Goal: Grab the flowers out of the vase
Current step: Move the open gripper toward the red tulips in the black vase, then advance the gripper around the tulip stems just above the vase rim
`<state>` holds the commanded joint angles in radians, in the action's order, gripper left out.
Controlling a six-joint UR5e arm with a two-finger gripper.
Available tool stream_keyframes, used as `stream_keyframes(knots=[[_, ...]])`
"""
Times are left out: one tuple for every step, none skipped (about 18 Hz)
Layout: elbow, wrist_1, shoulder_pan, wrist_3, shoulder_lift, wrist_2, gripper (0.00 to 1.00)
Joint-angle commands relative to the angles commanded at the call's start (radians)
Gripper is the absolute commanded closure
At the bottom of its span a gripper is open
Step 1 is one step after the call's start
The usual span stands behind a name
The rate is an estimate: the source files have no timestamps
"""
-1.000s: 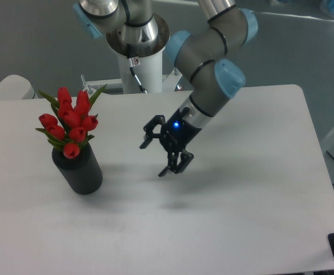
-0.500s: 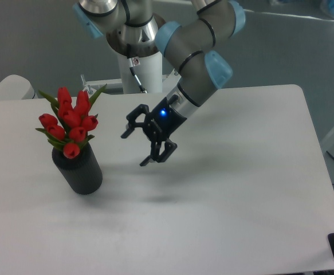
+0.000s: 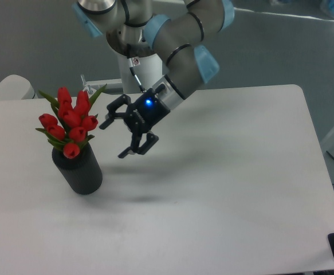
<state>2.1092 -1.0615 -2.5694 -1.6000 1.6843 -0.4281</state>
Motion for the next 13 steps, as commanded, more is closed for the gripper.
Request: stream_keyframes(knots=[[0.005, 0.000, 0.000, 0.000, -0.002, 0.002, 0.00], [0.009, 0.000, 0.002, -0.002, -0.002, 0.005, 0.00], [0.009, 0.000, 0.005, -0.002, -0.002, 0.008, 0.00], [0.009, 0.000, 0.011, 0.000, -0.002, 0.008, 0.00], [0.009, 0.000, 0.017, 0.000, -0.002, 0.009, 0.00], [0.009, 0.000, 0.021, 0.000, 0.000, 0.009, 0.00], [0.009, 0.000, 0.029, -0.002, 0.000, 0.011, 0.00], [0.009, 0.000, 0.037, -0.002, 0.000, 0.014, 0.00], [0.011, 0.000, 0.041, -0.002, 0.000, 0.023, 0.00], [0.011, 0.000, 0.043, 0.000, -0.002, 0.031, 0.00], [0.015, 0.000, 0.048, 0.000, -0.003, 0.037, 0.00], [0.020, 0.002, 0.058, -0.002, -0.003, 0.040, 0.00], [0.021, 0.002, 0.066, -0.003, -0.002, 0.043, 0.00]])
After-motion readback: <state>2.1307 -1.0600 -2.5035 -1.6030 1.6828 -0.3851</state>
